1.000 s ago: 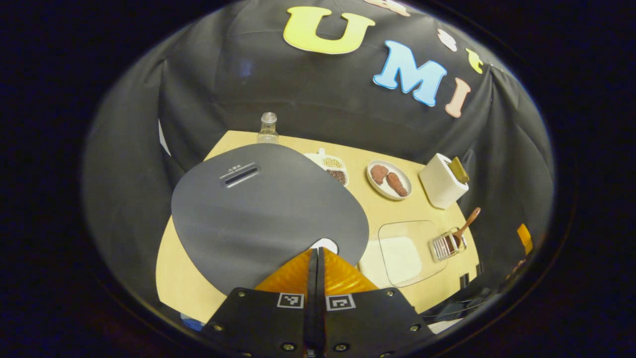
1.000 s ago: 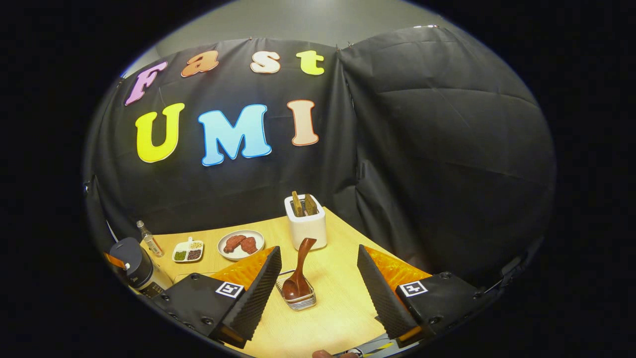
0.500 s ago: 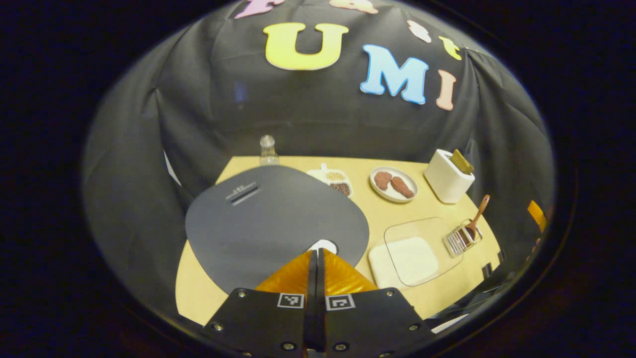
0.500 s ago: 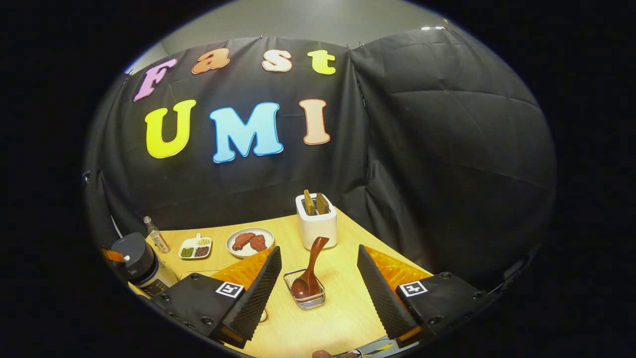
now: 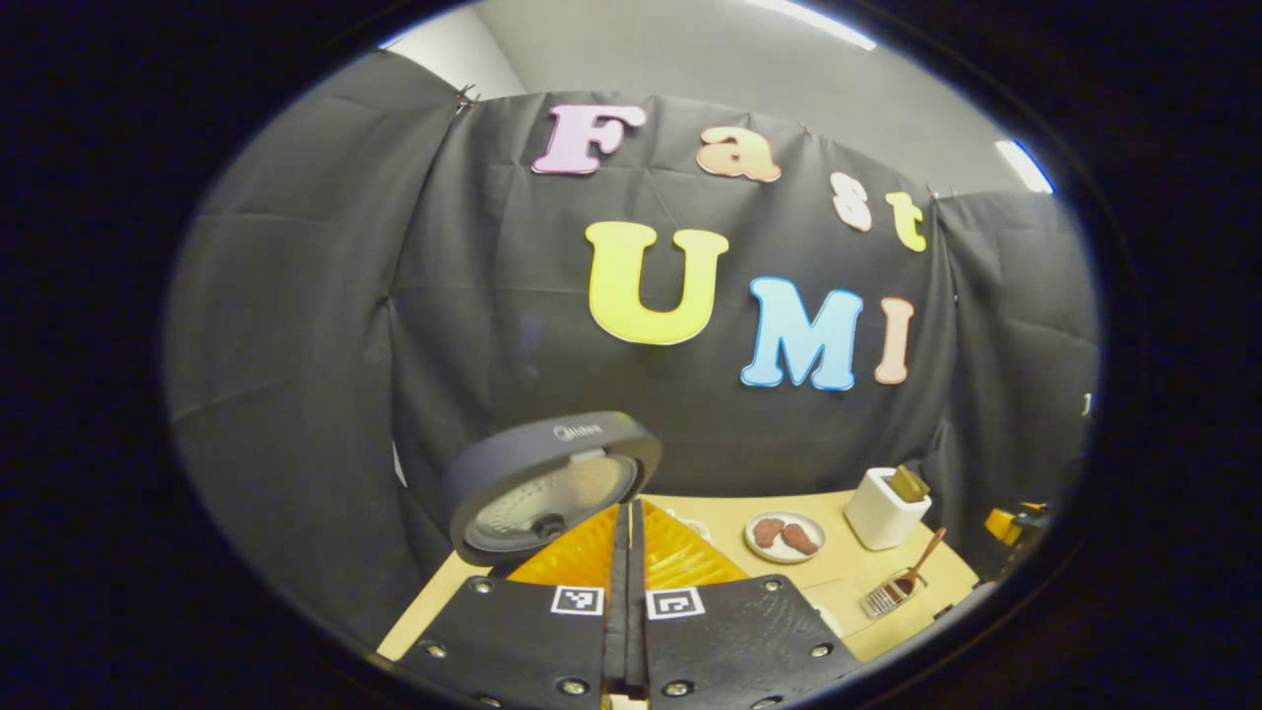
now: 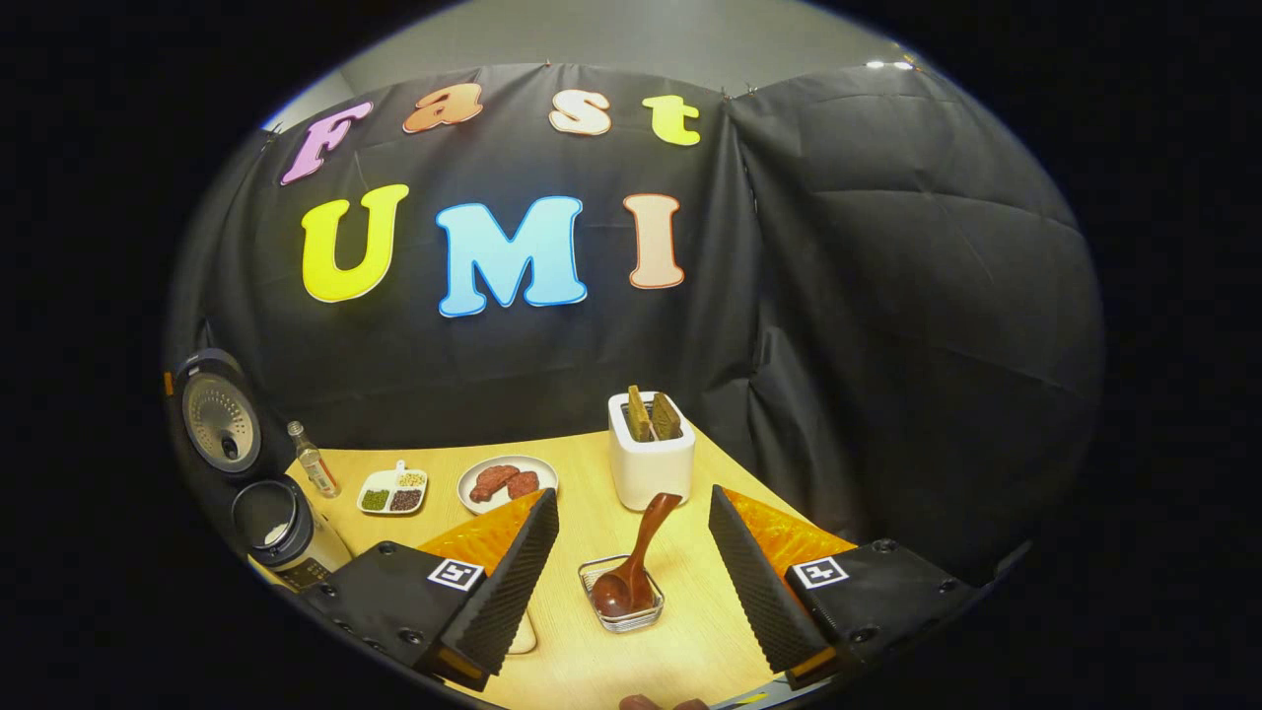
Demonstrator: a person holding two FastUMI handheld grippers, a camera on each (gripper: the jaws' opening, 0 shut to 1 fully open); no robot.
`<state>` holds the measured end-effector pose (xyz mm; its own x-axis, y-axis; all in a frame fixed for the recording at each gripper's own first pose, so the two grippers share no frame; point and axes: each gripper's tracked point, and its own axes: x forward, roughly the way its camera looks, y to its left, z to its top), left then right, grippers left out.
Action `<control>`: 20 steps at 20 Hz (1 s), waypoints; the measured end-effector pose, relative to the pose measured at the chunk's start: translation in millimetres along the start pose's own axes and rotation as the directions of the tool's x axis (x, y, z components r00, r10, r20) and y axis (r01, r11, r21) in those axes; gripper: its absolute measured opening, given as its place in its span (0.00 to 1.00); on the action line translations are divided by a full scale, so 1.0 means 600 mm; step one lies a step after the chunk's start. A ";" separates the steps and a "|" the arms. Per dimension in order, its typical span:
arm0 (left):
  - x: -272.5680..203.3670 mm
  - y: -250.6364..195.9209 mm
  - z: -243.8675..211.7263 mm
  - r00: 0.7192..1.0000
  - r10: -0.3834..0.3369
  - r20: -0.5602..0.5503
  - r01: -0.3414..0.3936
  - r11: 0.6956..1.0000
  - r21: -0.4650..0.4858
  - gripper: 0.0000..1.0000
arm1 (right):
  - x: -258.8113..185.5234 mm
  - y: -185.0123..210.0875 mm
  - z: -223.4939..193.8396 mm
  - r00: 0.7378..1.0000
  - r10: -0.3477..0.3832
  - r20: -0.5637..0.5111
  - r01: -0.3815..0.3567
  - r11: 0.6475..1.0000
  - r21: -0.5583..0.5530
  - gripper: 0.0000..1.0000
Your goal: Close the left gripper, press the button to open the rice cooker; take a wooden spoon from the chopstick holder with the right hand, scoop a spoonful of rice and pour it into the rice cooker, then put the wooden spoon back into the chopstick holder.
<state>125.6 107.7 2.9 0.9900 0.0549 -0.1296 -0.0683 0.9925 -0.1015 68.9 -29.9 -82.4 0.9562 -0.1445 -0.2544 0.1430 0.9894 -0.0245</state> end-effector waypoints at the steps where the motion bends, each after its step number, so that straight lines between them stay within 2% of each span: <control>1: -0.003 0.015 -0.006 1.000 0.018 -0.005 -0.018 1.000 0.017 0.00 | 0.008 0.008 -0.003 1.000 0.009 -0.016 -0.009 1.000 0.007 0.93; 2: -0.005 0.020 -0.007 1.000 0.027 -0.004 -0.027 0.999 0.032 0.04 | 0.015 0.014 -0.003 0.999 0.017 -0.033 -0.017 1.000 0.013 0.98; 3: -0.010 0.018 -0.003 1.000 0.016 0.006 -0.016 0.999 0.044 0.00 | 0.025 0.019 -0.003 0.998 0.025 -0.051 -0.024 1.000 0.020 0.98; 5: -0.023 0.004 0.001 0.999 0.005 0.040 -0.007 0.998 0.068 0.31 | 0.044 0.025 -0.004 0.995 0.039 -0.089 -0.035 0.998 0.057 0.98; 7: -0.024 -0.007 -0.001 0.998 0.031 0.058 -0.035 0.997 0.073 0.61 | 0.062 0.029 -0.017 0.988 0.068 -0.142 -0.053 0.993 0.107 0.98; 8: -0.022 -0.020 -0.007 0.998 0.033 0.056 -0.037 0.997 0.067 0.77 | 0.075 0.026 -0.022 0.985 0.073 -0.158 -0.054 0.991 0.121 0.93; 9: -0.022 -0.039 -0.014 0.998 0.034 0.044 -0.036 0.998 0.057 0.92 | 0.087 0.021 -0.029 0.981 0.077 -0.176 -0.054 0.990 0.130 0.98; 13: -0.019 -0.091 -0.027 0.998 0.053 0.018 -0.052 0.998 -0.022 0.92 | 0.141 -0.011 -0.048 0.967 0.087 -0.239 -0.052 0.987 0.150 0.98; 14: -0.020 -0.099 -0.035 0.998 0.061 0.009 -0.061 0.998 -0.029 0.95 | 0.156 -0.018 -0.054 0.962 0.094 -0.255 -0.054 0.986 0.157 0.98; 17: -0.024 -0.117 -0.052 0.994 0.109 -0.010 -0.109 0.994 -0.025 0.96 | 0.199 -0.034 -0.078 0.948 0.112 -0.298 -0.067 0.985 0.159 0.98; 20: -0.027 -0.155 -0.084 0.993 0.094 -0.072 -0.096 0.995 -0.024 0.96 | 0.238 -0.045 -0.119 0.924 0.142 -0.356 -0.090 0.983 0.157 0.98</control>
<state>109.8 9.1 -35.6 0.9678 0.1395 -0.2097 -0.1655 0.9798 -0.1120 183.6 -76.2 -187.0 0.8125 0.0115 -0.5829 0.0944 0.9840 0.1511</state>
